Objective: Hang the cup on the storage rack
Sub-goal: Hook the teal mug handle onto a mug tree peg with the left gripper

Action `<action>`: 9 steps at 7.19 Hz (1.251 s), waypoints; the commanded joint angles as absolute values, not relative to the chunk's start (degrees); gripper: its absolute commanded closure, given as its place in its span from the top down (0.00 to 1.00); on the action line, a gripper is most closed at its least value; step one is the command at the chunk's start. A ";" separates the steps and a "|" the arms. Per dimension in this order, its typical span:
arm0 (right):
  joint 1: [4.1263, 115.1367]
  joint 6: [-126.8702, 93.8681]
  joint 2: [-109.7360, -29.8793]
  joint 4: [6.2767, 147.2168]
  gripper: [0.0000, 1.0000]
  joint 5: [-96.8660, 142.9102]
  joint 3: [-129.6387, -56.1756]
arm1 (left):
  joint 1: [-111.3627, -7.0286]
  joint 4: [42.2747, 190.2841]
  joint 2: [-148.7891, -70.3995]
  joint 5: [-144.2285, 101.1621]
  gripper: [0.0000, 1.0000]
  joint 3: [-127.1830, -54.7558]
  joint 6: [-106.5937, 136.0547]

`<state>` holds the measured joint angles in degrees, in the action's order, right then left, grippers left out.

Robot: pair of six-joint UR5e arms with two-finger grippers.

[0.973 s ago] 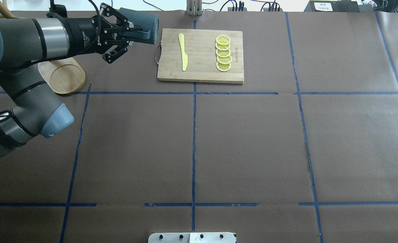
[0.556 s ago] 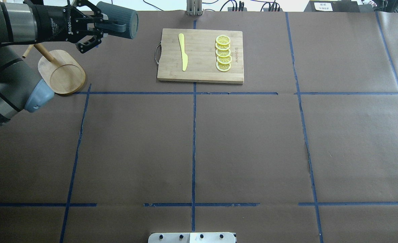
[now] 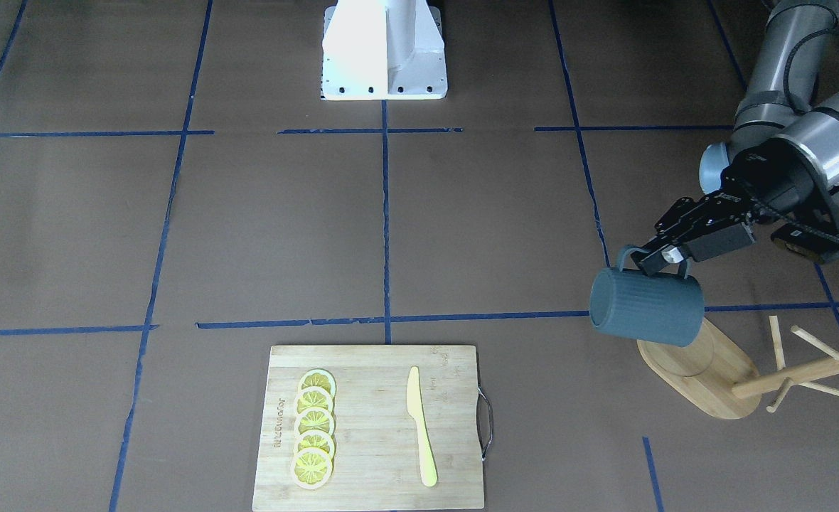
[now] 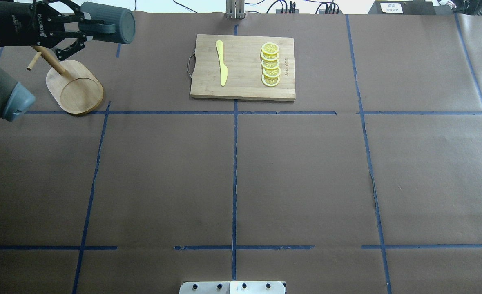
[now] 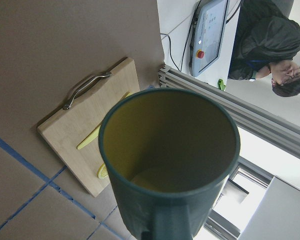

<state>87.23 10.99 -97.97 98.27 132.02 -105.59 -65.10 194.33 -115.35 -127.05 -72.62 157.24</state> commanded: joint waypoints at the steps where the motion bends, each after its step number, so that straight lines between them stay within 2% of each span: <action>1: 87.19 10.99 -97.65 98.26 1.00 132.01 -105.56 | -67.75 205.88 -114.87 -127.18 0.00 -66.48 163.99; 2: 87.27 10.99 -97.56 98.35 1.00 131.92 -105.56 | -69.33 211.41 -114.44 -127.00 0.00 -61.92 166.88; 4: 87.27 10.99 -97.47 98.26 1.00 131.92 -105.56 | -70.57 212.52 -114.43 -126.91 0.00 -56.89 168.31; 9: 87.28 10.90 -97.21 98.26 1.00 132.01 -105.91 | -70.93 212.61 -114.26 -126.39 0.00 -52.75 168.40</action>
<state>87.28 10.91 -97.39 98.26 131.96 -105.86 -70.86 212.59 -114.30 -126.40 -54.09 168.41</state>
